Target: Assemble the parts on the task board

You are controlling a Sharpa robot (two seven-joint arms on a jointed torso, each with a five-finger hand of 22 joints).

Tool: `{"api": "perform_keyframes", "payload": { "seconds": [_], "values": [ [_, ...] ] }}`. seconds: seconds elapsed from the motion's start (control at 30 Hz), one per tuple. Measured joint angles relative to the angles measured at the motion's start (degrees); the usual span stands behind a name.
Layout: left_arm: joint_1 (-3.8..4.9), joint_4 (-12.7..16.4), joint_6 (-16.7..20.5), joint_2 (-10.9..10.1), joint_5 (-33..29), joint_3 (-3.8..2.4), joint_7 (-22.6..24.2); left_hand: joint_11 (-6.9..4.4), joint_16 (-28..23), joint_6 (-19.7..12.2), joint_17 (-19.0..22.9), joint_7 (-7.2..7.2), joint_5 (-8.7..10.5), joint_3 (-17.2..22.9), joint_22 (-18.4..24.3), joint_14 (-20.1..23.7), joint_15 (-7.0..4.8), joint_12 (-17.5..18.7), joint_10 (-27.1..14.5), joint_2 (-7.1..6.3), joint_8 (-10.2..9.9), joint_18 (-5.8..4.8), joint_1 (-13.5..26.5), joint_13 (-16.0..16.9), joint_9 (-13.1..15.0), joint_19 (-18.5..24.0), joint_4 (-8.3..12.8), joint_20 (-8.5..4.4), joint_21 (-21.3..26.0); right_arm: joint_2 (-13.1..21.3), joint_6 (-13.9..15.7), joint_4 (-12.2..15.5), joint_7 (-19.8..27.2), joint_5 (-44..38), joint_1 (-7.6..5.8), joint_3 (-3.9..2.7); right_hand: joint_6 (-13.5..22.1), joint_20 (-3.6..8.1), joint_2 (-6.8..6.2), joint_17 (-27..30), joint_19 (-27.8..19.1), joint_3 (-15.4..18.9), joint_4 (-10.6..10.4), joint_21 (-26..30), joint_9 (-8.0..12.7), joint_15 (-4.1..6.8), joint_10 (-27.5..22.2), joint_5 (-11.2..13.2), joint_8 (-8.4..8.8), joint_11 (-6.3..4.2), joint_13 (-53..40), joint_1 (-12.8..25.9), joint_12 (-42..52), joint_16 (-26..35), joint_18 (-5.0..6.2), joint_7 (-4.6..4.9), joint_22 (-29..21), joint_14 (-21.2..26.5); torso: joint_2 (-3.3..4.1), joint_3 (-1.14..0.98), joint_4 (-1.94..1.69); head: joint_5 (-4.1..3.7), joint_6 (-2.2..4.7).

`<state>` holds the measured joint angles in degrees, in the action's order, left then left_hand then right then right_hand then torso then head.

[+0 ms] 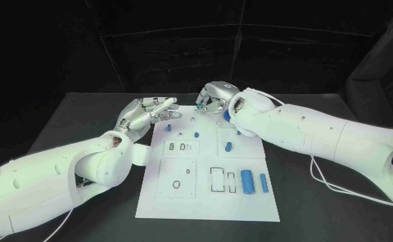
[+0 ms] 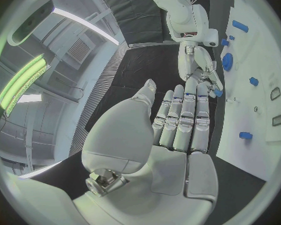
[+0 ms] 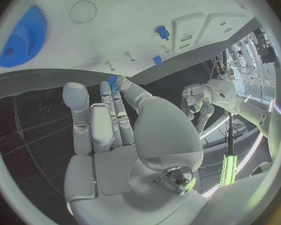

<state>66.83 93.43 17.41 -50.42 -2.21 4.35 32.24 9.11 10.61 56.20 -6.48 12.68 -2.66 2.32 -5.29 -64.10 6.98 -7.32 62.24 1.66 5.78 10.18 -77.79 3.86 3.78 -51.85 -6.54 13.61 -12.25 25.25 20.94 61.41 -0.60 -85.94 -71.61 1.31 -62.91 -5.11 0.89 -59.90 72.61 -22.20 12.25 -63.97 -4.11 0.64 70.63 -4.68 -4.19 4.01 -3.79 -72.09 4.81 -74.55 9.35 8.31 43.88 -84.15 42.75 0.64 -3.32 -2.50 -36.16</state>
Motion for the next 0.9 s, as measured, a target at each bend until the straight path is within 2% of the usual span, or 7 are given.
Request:
{"api": "perform_keyframes", "payload": {
  "seconds": [0.27,0.47,0.9],
  "values": [
    [0.00,-0.25,-0.04,0.34,0.00,0.00,0.00,0.00,0.00,0.00,0.01,0.00,0.00,0.00,0.05,0.00,0.00,0.00,0.00,0.00,0.00,0.00,0.00,0.00,0.00,0.00,0.00,0.00,0.00,-3.12,-1.84,-2.52,-1.60,-0.53,-0.01,0.00,0.01,0.00,0.00,0.00,0.00,-0.18,-0.18,0.00,0.08,0.00,-0.20,0.01,0.10,0.20,0.00,0.00,0.00,0.00,0.00,0.00,0.07,0.00,0.04,-0.06,-0.02,0.24,-0.24],
    [0.04,-0.41,-0.13,0.57,0.01,0.00,-0.06,0.00,0.00,0.00,-0.04,0.00,0.00,0.00,0.04,0.00,0.00,0.00,0.00,0.22,0.00,0.00,0.22,0.00,0.00,0.00,0.00,0.00,0.00,-4.60,-3.29,-4.26,-2.80,-1.01,-0.01,0.00,0.01,0.00,-0.36,-0.14,0.00,-0.39,-0.39,-0.32,0.08,0.00,-0.20,0.32,0.10,0.20,-0.01,0.38,0.00,0.00,0.00,-0.01,0.12,0.00,0.04,-0.08,-0.02,0.03,-0.28],
    [0.07,-0.36,-0.36,0.67,0.01,0.00,-0.21,0.00,0.00,0.00,-0.04,0.00,0.00,0.00,0.04,0.00,0.00,0.00,0.00,0.21,0.00,0.00,0.21,0.00,0.01,0.00,0.00,0.00,0.00,-5.40,-4.44,-5.10,-5.48,-3.90,0.02,0.01,0.02,0.00,-0.36,-0.17,0.00,-0.55,-0.55,-0.32,0.10,0.00,-0.20,0.34,0.22,0.19,-0.01,0.38,0.00,-0.28,0.00,-0.01,0.36,0.00,0.07,-0.12,-0.12,-0.01,-0.41]
  ]
}}
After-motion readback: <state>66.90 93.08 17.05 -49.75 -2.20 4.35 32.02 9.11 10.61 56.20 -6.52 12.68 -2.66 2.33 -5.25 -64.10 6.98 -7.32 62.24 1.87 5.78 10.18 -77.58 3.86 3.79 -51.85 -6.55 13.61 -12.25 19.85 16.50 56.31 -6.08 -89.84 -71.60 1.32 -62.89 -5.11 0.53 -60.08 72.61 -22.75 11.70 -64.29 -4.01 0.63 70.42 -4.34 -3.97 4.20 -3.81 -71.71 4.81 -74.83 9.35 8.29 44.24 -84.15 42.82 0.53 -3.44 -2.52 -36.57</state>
